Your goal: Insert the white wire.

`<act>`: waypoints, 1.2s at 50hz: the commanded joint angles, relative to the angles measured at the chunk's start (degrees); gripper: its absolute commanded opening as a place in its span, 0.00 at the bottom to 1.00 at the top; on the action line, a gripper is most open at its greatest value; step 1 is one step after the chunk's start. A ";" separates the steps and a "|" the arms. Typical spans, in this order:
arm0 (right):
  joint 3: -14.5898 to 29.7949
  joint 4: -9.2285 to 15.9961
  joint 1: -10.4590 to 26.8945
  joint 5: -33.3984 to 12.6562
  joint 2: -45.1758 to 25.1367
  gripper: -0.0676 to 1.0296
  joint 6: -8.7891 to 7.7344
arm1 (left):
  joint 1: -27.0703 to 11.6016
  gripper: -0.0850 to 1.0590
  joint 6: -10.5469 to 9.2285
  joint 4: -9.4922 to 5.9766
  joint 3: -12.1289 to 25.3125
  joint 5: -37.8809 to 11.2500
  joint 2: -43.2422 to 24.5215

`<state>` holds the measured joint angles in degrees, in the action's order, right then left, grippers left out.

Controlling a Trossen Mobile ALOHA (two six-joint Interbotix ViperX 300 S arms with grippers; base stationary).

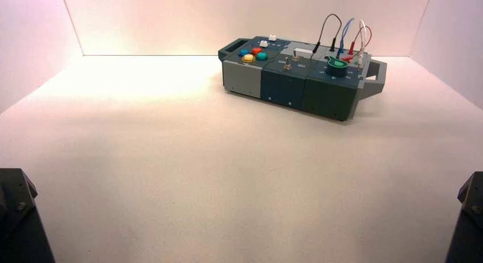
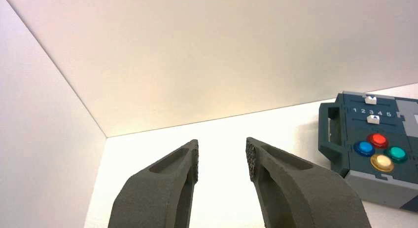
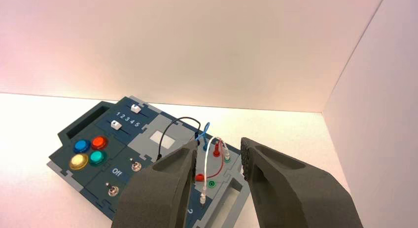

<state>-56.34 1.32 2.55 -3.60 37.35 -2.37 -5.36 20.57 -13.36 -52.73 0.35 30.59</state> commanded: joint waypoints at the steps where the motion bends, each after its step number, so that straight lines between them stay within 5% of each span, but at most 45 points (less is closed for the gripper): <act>1: 1.58 -0.09 0.09 0.18 0.18 0.50 0.00 | 0.09 0.53 0.09 -0.09 0.70 0.62 0.88; 29: 1.67 -0.09 0.18 -0.18 -1.05 0.50 0.00 | -0.18 0.53 0.09 -0.09 0.35 1.76 0.18; 37: 3.69 0.00 0.18 -5.36 -1.14 0.50 0.00 | -1.76 0.53 0.09 0.00 0.62 1.05 0.44; 42: 5.63 0.00 0.18 -9.32 -1.67 0.50 -0.35 | -3.69 0.53 0.26 0.09 2.11 -2.81 0.70; 46: 8.35 -0.09 0.18 -15.47 -2.37 0.50 -0.70 | -6.59 0.53 0.26 0.09 5.80 -10.99 0.18; 60: 11.43 0.00 0.18 -23.91 -4.39 0.50 -0.70 | -13.80 0.53 0.53 0.09 8.61 -17.93 -1.93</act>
<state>-47.46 1.23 2.55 -25.40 33.66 -2.99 -16.61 20.65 -13.36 -46.58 -15.64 29.09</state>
